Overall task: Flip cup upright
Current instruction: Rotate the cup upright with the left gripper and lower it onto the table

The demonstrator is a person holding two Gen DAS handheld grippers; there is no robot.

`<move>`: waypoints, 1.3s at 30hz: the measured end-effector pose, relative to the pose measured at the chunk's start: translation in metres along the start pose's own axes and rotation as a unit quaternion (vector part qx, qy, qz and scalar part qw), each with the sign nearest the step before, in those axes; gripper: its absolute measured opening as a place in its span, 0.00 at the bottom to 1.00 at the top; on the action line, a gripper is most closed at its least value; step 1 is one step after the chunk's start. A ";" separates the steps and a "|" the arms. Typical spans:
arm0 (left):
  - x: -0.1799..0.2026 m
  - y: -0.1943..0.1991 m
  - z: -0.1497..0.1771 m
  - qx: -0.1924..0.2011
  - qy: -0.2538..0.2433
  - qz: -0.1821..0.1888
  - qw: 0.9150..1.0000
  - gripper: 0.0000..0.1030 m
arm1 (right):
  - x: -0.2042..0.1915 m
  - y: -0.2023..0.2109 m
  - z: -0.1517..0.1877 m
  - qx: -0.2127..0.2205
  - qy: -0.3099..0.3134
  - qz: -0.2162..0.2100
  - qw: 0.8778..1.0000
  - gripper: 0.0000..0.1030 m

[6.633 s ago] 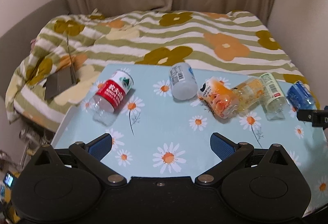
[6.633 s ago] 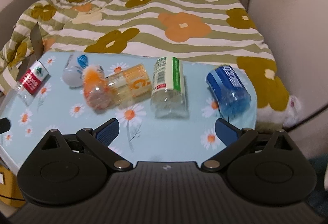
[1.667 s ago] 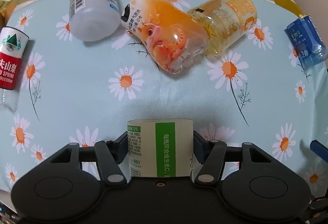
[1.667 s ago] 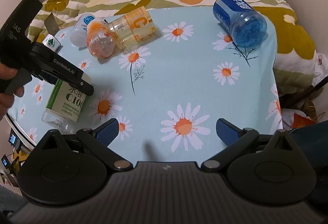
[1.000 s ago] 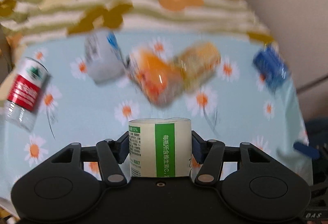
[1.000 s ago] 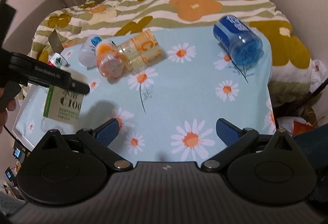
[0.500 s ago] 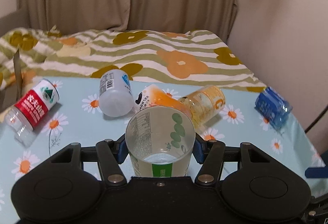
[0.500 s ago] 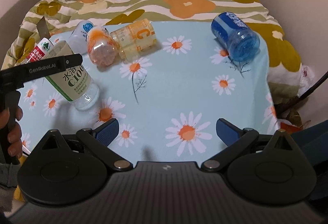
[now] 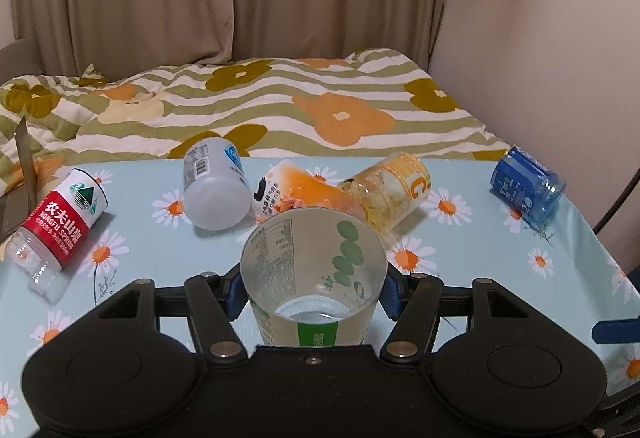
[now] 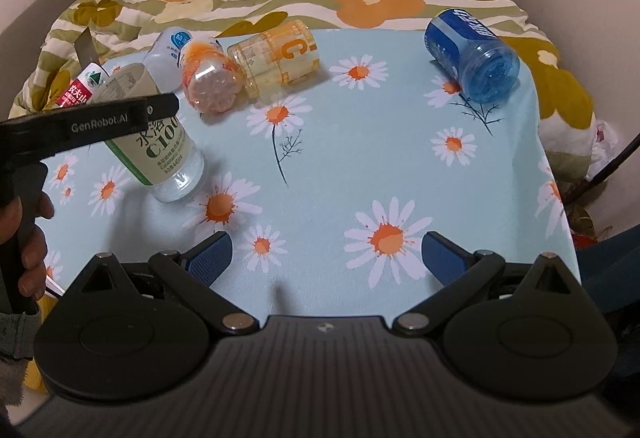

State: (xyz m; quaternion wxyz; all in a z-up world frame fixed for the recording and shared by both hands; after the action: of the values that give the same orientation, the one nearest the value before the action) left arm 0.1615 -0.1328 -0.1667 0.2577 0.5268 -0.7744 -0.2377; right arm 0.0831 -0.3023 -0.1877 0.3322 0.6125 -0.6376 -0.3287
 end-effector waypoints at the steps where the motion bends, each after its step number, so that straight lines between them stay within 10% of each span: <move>1: 0.000 -0.001 0.001 -0.004 0.000 0.001 1.000 0.65 | 0.001 0.001 0.000 0.001 -0.001 0.001 1.000 1.00; 5: -0.001 0.001 0.002 -0.005 0.001 -0.004 1.000 0.95 | 0.002 0.006 -0.002 0.007 -0.002 0.005 1.000 1.00; 39: -0.047 0.169 0.011 -0.056 0.027 -0.027 0.998 1.00 | -0.043 0.120 -0.025 0.060 -0.007 0.091 0.994 1.00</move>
State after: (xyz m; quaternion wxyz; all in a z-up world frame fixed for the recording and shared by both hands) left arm 0.0519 -0.0310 -0.0738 0.3013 0.5384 -0.7383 -0.2725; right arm 0.0370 -0.2555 -0.0753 0.3183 0.5687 -0.7115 -0.2626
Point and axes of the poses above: each gripper's, at about its wrist camera, not at the fingertips, and y roughly against the way its jaws point, x to its right, z to its underside, the point moved 9 cm from there along -y, roughly the way its jaws point, and after that the axes turned 11 degrees about z, right-handed, at the moved point
